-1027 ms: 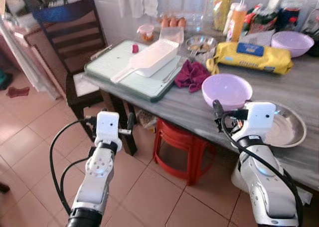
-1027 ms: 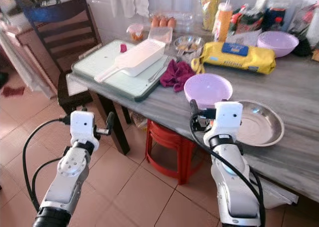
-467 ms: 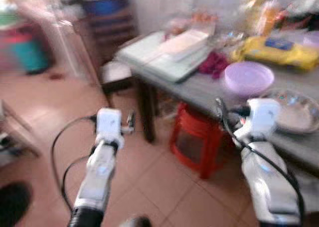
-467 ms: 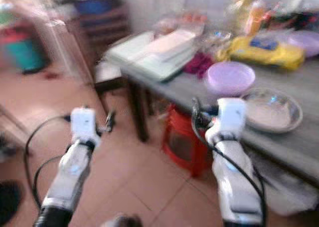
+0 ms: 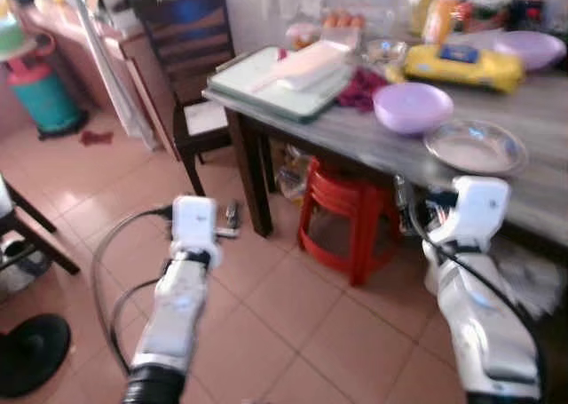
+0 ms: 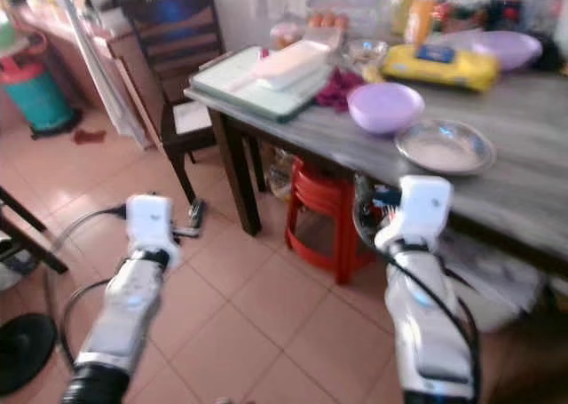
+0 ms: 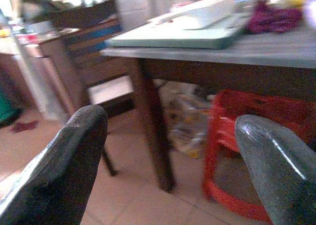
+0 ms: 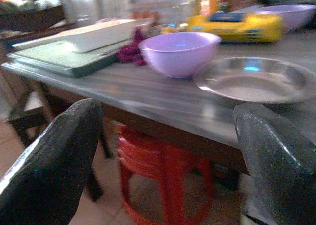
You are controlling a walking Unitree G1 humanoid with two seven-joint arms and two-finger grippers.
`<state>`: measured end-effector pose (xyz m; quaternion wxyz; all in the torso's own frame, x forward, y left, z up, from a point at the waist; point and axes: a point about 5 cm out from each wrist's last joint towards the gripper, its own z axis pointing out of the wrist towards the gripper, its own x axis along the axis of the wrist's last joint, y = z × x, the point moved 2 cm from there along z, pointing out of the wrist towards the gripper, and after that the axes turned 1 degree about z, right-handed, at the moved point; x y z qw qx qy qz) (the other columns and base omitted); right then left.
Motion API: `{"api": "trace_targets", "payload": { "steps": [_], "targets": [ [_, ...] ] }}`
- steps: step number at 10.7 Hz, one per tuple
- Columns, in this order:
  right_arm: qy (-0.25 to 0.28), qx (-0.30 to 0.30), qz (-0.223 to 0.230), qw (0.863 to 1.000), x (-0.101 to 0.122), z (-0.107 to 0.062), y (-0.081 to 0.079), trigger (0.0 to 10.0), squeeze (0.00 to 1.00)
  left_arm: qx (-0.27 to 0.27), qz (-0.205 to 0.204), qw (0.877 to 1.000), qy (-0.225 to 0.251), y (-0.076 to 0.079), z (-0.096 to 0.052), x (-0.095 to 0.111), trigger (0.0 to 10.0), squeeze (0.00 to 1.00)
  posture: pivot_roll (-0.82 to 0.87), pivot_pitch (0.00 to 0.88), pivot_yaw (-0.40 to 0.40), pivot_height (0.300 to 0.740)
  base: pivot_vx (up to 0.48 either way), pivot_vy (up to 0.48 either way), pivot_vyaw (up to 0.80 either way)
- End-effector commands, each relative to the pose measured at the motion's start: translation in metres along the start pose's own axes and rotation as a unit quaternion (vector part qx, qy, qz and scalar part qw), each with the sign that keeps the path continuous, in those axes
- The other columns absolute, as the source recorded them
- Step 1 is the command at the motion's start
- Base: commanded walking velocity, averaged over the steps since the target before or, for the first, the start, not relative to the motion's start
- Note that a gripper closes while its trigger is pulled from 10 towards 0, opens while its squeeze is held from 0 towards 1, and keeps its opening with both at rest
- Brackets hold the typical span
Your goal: Setting the table
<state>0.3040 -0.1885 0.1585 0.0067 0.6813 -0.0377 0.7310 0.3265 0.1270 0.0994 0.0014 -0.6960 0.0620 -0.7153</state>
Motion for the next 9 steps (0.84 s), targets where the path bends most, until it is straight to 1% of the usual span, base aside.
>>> {"api": "trace_targets", "payload": {
  "steps": [1, 7, 8, 9],
  "targets": [
    [0.005, 0.003, 0.006, 1.000, 0.0029, 0.0011, -0.0036, 10.0, 0.00, 0.006, 0.007, 1.000, 0.004, -0.0066, 0.0018, 0.0027, 10.0, 0.00, -0.17, 0.028, 0.088, 0.740, -0.296, 0.000, 0.00],
    [0.000, 0.004, 0.006, 1.000, 0.0010, 0.0021, -0.0028, 10.0, 0.00, 0.003, 0.010, 1.000, 0.000, -0.0053, 0.0008, -0.0004, 10.0, 0.00, -0.17, 0.025, 0.083, 0.740, -0.285, 0.000, 0.00],
    [-0.001, 0.004, 0.004, 1.000, 0.0009, 0.0024, -0.0025, 10.0, 0.00, 0.001, 0.011, 1.000, 0.002, -0.0051, 0.0010, 0.0001, 10.0, 0.00, -0.17, 0.025, 0.082, 0.740, -0.240, 0.000, 0.00],
    [-0.001, 0.004, 0.003, 1.000, 0.0008, 0.0029, -0.0022, 10.0, 0.00, -0.003, 0.013, 1.000, 0.008, -0.0044, 0.0012, 0.0016, 10.0, 0.00, -0.17, 0.023, 0.082, 0.740, 0.000, 0.000, 0.00]
  ]
}}
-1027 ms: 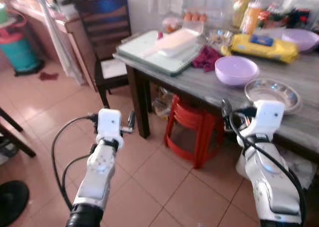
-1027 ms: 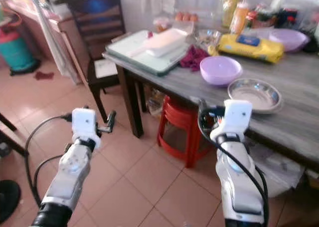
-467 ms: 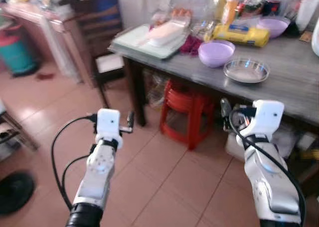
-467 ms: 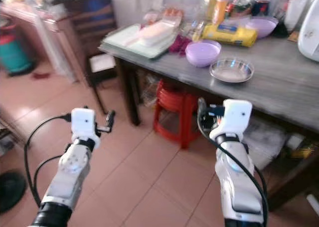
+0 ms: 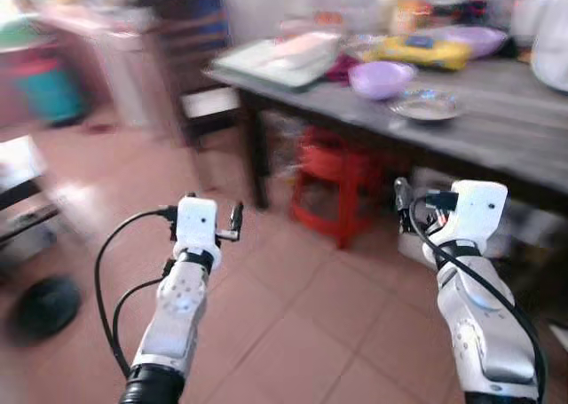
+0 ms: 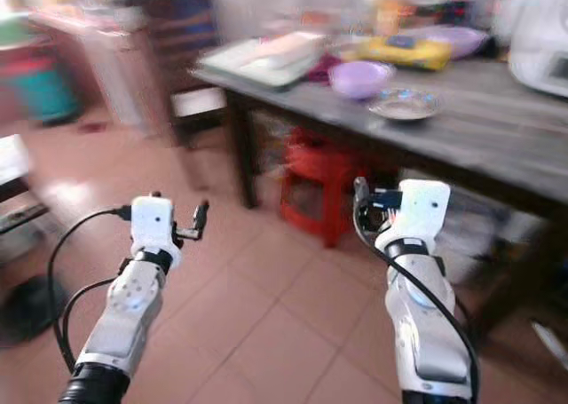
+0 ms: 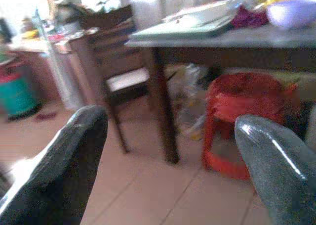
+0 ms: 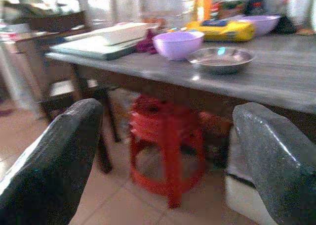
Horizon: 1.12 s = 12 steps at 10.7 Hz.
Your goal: Setting the table
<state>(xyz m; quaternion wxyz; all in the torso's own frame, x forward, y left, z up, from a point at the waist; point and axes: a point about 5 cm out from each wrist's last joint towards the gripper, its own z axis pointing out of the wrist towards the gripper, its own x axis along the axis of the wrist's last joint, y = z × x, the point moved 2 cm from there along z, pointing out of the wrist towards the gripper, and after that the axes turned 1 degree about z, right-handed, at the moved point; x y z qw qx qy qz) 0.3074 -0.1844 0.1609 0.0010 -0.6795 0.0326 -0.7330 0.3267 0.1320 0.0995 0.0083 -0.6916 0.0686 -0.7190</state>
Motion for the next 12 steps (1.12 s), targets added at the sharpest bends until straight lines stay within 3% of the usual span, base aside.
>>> {"api": "trace_targets", "payload": {
  "steps": [1, 3, 8, 12],
  "targets": [
    [-0.003, -0.004, 0.000, 1.000, 0.000, 0.000, 0.002, 10.0, 0.00, -0.013, 0.002, 1.000, 0.008, 0.002, 0.002, 0.004, 10.0, 0.00, -0.17, 0.024, 0.081, 0.740, 0.000, 0.000, 0.00],
    [-0.002, -0.005, -0.001, 1.000, 0.000, 0.000, 0.003, 10.0, 0.00, -0.039, -0.020, 0.999, 0.015, 0.005, 0.001, 0.006, 10.0, 0.00, -0.17, 0.029, 0.080, 0.740, 0.000, 0.000, 0.00],
    [-0.007, -0.007, -0.003, 1.000, -0.002, 0.000, 0.003, 10.0, 0.00, -0.049, -0.025, 0.998, 0.014, 0.011, 0.002, 0.006, 10.0, 0.00, -0.18, 0.031, 0.081, 0.740, 0.000, 0.000, 0.00],
    [-0.012, -0.009, -0.002, 1.000, -0.003, -0.001, 0.003, 10.0, 0.00, -0.043, -0.023, 0.999, 0.002, 0.013, 0.002, 0.002, 10.0, 0.00, -0.18, 0.036, 0.084, 0.740, 0.000, 0.000, -0.71]
  ]
}}
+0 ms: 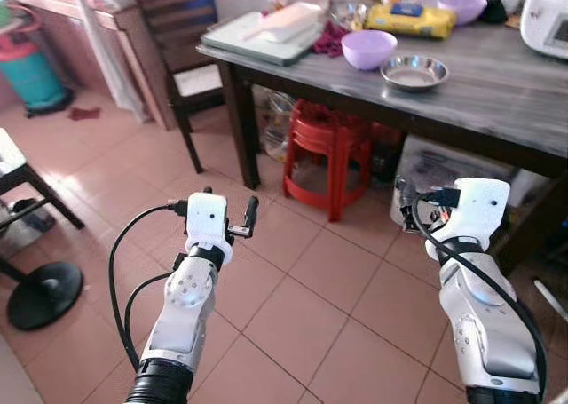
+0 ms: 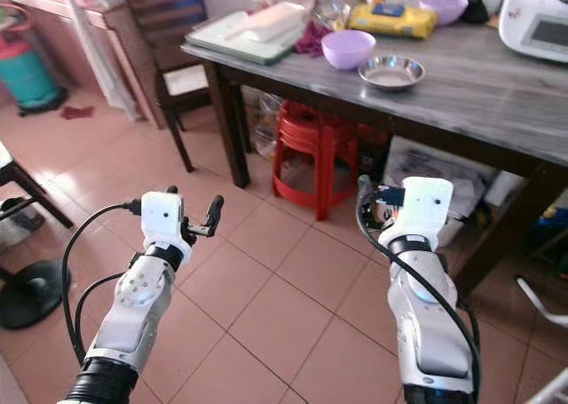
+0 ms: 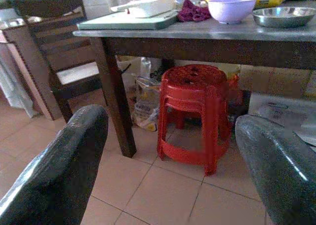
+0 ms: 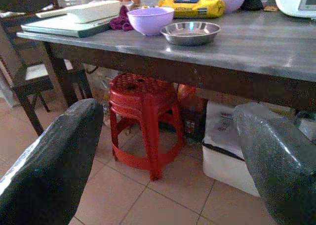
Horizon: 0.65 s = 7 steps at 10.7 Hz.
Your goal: Setting the table
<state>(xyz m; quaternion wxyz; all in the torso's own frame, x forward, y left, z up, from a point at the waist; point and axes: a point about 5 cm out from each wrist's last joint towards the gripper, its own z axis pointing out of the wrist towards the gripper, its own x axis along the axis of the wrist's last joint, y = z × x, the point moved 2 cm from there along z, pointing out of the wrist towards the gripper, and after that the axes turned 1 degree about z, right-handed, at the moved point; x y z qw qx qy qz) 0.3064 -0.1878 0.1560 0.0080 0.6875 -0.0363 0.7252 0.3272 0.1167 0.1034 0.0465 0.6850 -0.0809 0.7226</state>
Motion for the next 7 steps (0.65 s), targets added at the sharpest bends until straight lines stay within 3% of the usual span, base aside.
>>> {"api": "trace_targets", "payload": {
  "steps": [1, 4, 7],
  "targets": [
    [-0.001, -0.001, 0.002, 1.000, 0.0015, 0.0010, -0.0008, 10.0, 0.00, 0.002, 0.006, 1.000, -0.009, -0.0004, 0.0003, -0.0023, 10.0, 0.00, -0.18, 0.036, 0.084, 0.740, 0.000, 0.000, -0.80],
    [0.000, 0.000, 0.002, 1.000, 0.0016, 0.0012, -0.0011, 10.0, 0.00, 0.003, 0.008, 1.000, -0.013, 0.0004, 0.0006, -0.0026, 10.0, 0.00, -0.18, 0.038, 0.083, 0.740, 0.000, 0.000, -0.75],
    [-0.001, -0.001, 0.001, 1.000, 0.0006, 0.0011, -0.0013, 10.0, 0.00, -0.001, 0.008, 1.000, -0.017, 0.0013, -0.0004, -0.0038, 10.0, 0.00, -0.17, 0.041, 0.085, 0.740, -0.183, 0.000, 0.00]
  ]
}}
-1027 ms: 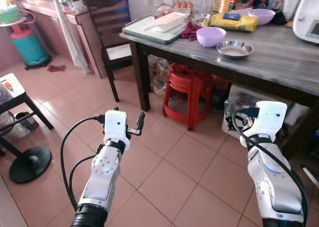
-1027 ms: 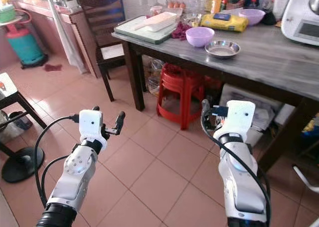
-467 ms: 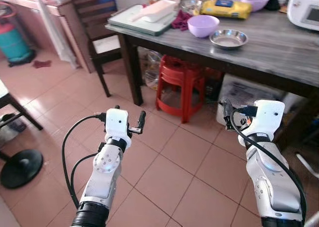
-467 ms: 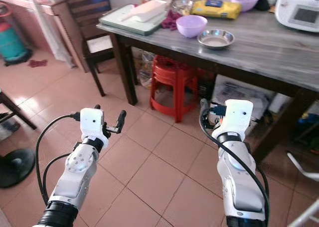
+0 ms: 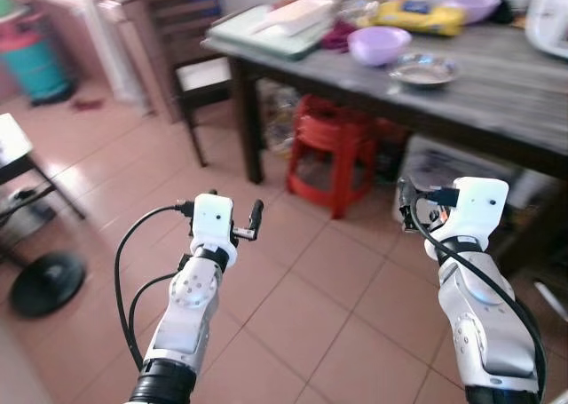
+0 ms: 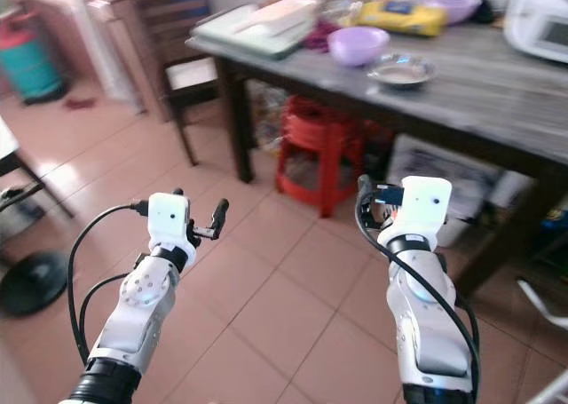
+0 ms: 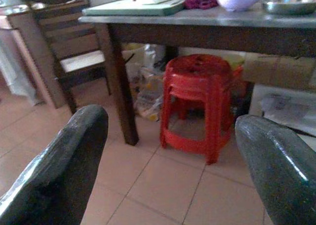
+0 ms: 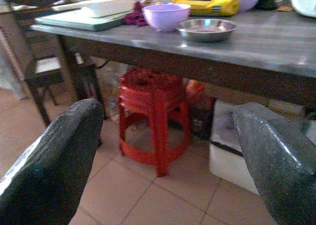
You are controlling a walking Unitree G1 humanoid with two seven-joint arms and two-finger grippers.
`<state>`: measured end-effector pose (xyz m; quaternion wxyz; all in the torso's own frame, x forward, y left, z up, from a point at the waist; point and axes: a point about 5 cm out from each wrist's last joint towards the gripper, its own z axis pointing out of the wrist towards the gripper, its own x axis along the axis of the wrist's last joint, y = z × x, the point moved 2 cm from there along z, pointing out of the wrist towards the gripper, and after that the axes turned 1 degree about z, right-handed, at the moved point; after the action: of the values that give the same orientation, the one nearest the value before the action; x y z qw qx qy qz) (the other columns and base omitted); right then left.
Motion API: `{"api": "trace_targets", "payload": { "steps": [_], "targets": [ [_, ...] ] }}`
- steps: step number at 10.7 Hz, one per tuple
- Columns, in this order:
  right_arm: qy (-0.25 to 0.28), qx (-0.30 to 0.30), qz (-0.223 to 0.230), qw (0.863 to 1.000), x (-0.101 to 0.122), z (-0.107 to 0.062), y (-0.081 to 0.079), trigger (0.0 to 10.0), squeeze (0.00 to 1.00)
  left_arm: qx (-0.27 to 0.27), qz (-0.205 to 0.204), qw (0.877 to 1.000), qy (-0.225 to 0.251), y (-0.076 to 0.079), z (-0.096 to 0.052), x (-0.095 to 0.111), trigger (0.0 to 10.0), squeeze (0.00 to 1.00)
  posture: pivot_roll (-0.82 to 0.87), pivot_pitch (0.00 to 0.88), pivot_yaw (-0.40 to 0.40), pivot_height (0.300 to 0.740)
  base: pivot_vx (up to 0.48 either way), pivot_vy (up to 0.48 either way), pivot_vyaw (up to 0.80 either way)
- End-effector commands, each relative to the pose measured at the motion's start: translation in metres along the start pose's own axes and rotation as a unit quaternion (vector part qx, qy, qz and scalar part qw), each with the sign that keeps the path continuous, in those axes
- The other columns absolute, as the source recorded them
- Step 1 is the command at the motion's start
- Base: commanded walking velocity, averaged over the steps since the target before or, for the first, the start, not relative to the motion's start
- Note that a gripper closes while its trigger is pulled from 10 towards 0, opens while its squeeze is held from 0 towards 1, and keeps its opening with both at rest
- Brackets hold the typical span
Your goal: Setting the table
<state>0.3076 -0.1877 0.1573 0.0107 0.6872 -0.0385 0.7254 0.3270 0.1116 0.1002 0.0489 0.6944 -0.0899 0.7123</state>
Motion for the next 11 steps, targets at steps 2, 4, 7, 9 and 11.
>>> {"api": "trace_targets", "payload": {
  "steps": [2, 4, 7, 9, 11],
  "targets": [
    [-0.003, -0.002, 0.002, 1.000, -0.0015, 0.0001, 0.0009, 10.0, 0.00, 0.005, 0.005, 1.000, -0.006, -0.0034, -0.0005, -0.0011, 10.0, 0.00, -0.17, 0.041, 0.088, 0.740, -0.304, 0.000, 0.00],
    [-0.004, -0.005, 0.001, 1.000, -0.0023, 0.0000, 0.0025, 10.0, 0.00, -0.005, 0.008, 1.000, 0.000, -0.0041, -0.0009, -0.0002, 10.0, 0.00, -0.18, 0.041, 0.090, 0.740, 0.000, 0.000, 0.00],
    [-0.005, -0.013, 0.000, 1.000, -0.0024, 0.0008, 0.0061, 10.0, 0.00, -0.035, -0.001, 0.999, 0.016, -0.0059, -0.0017, 0.0063, 10.0, 0.00, -0.17, 0.041, 0.092, 0.740, 0.000, 0.000, 0.00],
    [-0.008, -0.017, -0.001, 1.000, -0.0044, 0.0017, 0.0073, 10.0, 0.00, -0.048, -0.011, 0.999, 0.016, -0.0028, -0.0030, 0.0065, 10.0, 0.00, -0.17, 0.041, 0.094, 0.740, 0.000, 0.000, 0.00],
    [-0.011, -0.022, -0.001, 1.000, -0.0051, 0.0028, 0.0083, 10.0, 0.00, -0.050, -0.013, 0.999, 0.013, -0.0023, -0.0035, 0.0052, 10.0, 0.00, -0.16, 0.038, 0.095, 0.740, 0.000, 0.000, 0.00]
  ]
}}
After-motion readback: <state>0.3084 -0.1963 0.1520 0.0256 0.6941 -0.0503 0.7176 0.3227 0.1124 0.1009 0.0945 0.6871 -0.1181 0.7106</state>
